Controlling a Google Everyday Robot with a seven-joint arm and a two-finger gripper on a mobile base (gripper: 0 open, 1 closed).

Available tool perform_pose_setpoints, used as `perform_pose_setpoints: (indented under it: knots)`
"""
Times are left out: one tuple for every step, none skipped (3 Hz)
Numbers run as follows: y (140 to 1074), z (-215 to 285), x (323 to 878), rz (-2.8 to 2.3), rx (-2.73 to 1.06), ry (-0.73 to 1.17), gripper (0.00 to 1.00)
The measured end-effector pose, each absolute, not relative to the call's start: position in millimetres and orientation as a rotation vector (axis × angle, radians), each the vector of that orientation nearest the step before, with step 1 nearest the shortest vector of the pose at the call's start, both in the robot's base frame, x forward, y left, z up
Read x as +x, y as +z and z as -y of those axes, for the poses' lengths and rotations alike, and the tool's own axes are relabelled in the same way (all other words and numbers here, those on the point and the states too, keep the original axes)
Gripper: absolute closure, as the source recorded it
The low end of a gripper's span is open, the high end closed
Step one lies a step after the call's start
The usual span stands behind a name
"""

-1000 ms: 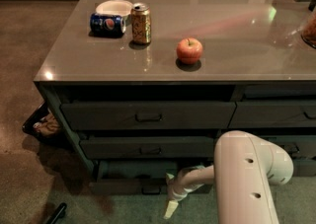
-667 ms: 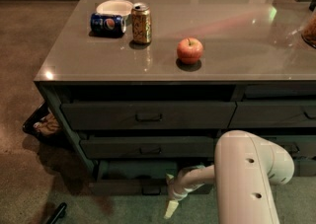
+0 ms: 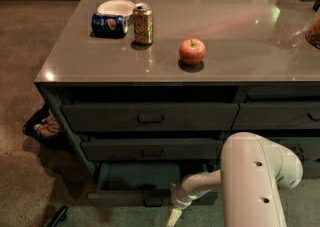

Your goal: Open bottom drawer

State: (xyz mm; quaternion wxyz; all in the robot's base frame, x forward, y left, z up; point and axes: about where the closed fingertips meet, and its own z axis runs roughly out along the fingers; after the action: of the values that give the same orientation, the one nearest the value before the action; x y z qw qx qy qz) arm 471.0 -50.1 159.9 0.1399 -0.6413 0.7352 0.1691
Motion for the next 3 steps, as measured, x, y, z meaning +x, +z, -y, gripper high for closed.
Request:
perform_pose_setpoints:
  knots:
    - [152.6,48.0,457.8,-2.145,-1.864,0.518,0.0]
    - [155.8,47.8,455.3,-2.148,-1.862,0.52,0.0]
    - [166.7,44.1,403.4,-2.229,-1.8,0.547,0.0]
